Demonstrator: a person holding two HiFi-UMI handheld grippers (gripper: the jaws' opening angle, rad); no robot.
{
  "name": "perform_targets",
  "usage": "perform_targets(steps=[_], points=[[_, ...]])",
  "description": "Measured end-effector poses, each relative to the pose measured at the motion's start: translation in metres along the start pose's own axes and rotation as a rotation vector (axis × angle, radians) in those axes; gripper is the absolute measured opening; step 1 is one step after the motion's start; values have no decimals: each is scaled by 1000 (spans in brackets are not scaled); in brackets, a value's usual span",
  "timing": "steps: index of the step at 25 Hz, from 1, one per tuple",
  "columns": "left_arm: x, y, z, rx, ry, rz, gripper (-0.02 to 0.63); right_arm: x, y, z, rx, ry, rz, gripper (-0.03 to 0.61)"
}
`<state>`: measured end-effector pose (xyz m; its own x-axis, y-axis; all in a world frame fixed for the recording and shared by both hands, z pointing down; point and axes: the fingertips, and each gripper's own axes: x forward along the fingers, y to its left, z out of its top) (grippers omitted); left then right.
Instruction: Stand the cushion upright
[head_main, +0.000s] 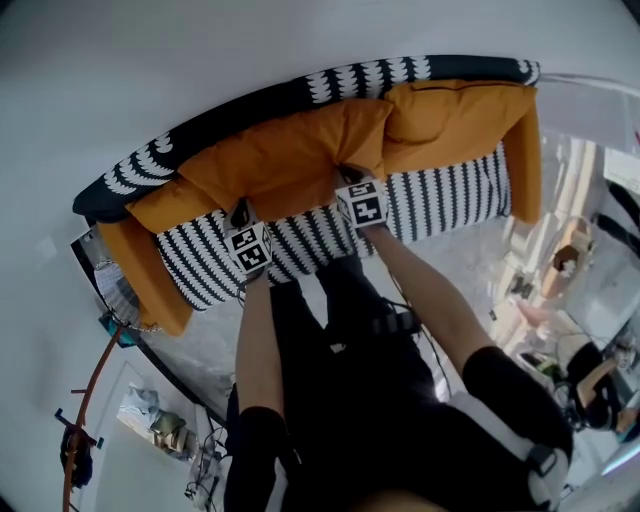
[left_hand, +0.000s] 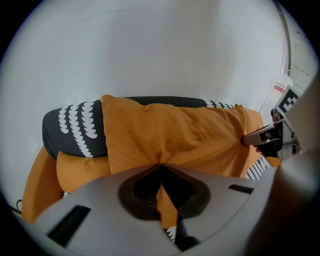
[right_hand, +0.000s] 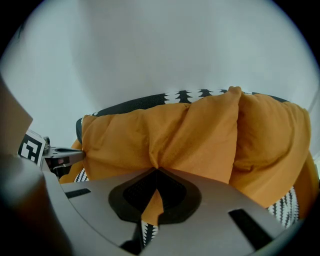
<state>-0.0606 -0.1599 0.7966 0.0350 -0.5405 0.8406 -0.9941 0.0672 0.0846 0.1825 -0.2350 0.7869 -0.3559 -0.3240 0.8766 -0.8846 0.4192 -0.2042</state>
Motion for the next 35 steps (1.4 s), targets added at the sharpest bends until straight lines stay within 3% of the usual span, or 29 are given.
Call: perform_targets(steps=[16,23,28,35], points=[[-9,7,0,-68,-15,26,12,-18,-9,6,-15,-47,-71,51],[-47,6,23,-56,-110,13,11,-53,5,22,-2,-110,-61,50],[-88,-2,48,-43,-179,-40,-2,-91,16,34,-9,-194,-88,0],[-158,-15,84,-5,-292,-98,-2,-151,51,45,6,-307,-85,-3]])
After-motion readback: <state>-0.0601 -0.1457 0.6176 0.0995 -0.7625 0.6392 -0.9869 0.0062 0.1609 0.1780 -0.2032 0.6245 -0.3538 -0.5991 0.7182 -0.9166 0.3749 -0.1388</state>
